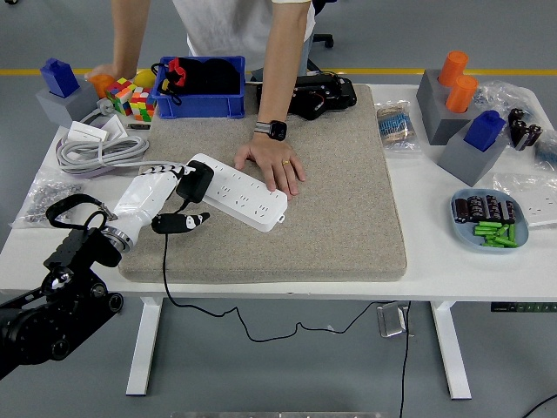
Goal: Press the white button,pick up the black plug,place it near the board,insert it into the board
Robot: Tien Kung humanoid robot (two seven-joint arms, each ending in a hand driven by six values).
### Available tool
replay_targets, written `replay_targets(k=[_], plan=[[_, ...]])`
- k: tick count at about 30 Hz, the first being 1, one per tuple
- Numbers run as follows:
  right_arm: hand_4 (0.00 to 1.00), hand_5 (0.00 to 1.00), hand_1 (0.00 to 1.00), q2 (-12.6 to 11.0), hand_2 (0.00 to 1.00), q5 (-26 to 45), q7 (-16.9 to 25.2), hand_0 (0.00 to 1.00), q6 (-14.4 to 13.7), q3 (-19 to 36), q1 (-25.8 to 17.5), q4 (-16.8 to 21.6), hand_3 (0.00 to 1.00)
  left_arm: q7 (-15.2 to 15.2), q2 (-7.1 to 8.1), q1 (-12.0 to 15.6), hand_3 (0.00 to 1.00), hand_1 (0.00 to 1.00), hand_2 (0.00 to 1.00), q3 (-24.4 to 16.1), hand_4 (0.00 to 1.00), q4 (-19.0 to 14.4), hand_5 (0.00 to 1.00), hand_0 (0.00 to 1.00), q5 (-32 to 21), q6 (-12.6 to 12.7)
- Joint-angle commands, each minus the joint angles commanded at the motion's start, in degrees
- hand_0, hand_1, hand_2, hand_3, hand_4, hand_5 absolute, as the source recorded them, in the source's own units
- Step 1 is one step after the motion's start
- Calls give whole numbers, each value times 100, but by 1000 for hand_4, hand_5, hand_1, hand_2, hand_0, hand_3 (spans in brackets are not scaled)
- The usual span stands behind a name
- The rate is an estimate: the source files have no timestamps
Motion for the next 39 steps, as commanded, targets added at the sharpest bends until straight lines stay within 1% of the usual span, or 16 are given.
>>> replay_targets(k=[13, 19, 32, 38, 39], plan=[[723, 470, 705, 12, 706, 4, 4, 806, -1, 20, 8, -2, 650, 26, -160, -263, 819, 924, 845, 183, 821, 224, 395, 898, -55, -33], [723, 470, 704, 16, 706, 8, 4, 806, 0, 19, 7, -3, 651, 43, -207, -311, 818, 926, 843, 270, 816, 284, 395, 897, -93, -47], [723, 469, 704, 25, 706, 6, 6, 806, -2, 38, 7, -2, 651, 84, -168, -316, 816, 922, 843, 176, 814, 269, 398, 895, -214, -83], [724, 469, 703, 27, 706, 1, 5, 806, -3, 48, 1, -7, 651, -41, -118, -265, 817, 922, 844, -35, 811, 66, 397, 895, -300, 33], [724, 469, 703, 25, 706, 0, 5, 806, -1, 45, 0, -6, 651, -51, -106, -252, 838, 931, 866, -96, 811, 3, 400, 893, -309, 47]])
